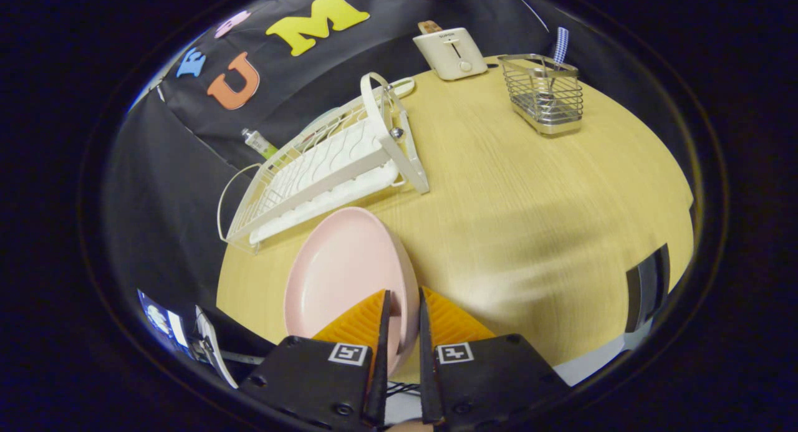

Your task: Take the plate from the dish rack, then take the spoon from the basket and place it into the plate.

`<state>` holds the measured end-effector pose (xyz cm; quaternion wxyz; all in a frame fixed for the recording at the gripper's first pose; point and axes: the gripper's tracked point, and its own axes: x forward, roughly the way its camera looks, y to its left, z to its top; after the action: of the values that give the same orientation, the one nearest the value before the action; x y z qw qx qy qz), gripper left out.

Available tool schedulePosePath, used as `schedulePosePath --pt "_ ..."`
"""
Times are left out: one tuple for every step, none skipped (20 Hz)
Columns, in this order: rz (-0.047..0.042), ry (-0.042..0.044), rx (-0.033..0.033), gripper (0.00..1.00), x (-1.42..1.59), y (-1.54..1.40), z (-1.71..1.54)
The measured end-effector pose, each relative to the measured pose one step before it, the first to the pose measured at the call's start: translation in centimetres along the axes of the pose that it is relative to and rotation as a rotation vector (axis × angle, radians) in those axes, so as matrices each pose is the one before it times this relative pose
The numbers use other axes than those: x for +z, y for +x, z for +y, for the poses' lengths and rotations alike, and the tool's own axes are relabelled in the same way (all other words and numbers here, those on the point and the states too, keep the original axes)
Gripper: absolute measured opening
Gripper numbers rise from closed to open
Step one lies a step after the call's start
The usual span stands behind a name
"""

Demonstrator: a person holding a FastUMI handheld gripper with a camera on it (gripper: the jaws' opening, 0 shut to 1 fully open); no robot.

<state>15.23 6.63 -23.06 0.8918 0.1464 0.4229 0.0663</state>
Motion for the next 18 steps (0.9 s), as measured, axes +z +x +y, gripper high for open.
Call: schedulePosePath --pt "-0.00039 -0.00105 0.00040 0.28 0.046 0.141 -0.075" --pt "-0.00087 -0.00169 -0.00026 0.29 0.059 0.030 -0.076" --pt "-0.00667 -0.00750 -0.00639 0.30 0.122 0.075 -0.085" --pt "-0.01806 -0.01946 -0.02432 0.31 0.234 0.047 -0.404" --pt "-0.02961 -0.02342 -0.04176 0.32 0.538 -0.184 -0.750" --pt "-0.03408 -0.02137 -0.03398 0.30 0.442 0.162 -0.572" --pt "-0.02943 -0.02086 -0.01747 0.32 0.329 -0.102 -0.146" --pt "-0.02859 -0.00882 -0.00993 0.38 0.242 0.013 -0.216" --pt "-0.03578 -0.00036 -0.00018 0.43 0.511 -0.200 -0.238" --pt "-0.04278 -0.00024 -0.00552 0.52 0.659 -0.397 -0.431" --pt "-0.05130 -0.01314 -0.00873 0.54 0.788 -0.253 -0.496" --pt "-0.04827 -0.02761 -0.02359 0.67 0.784 -0.327 -0.855" --pt "-0.04168 -0.03002 -0.02493 0.80 0.669 -0.270 -0.908" --pt "-0.03956 -0.01921 -0.02684 0.90 0.606 -0.115 -0.893" --pt "-0.03425 -0.00911 -0.01666 0.90 0.552 -0.225 -0.783" --pt "-0.02588 -0.00761 0.00074 0.90 0.349 -0.092 -0.547" --pt "-0.02263 0.00172 -0.00017 0.93 0.481 -0.115 -0.724" --pt "-0.02383 0.00187 -0.00052 0.99 0.698 -0.025 -0.942"
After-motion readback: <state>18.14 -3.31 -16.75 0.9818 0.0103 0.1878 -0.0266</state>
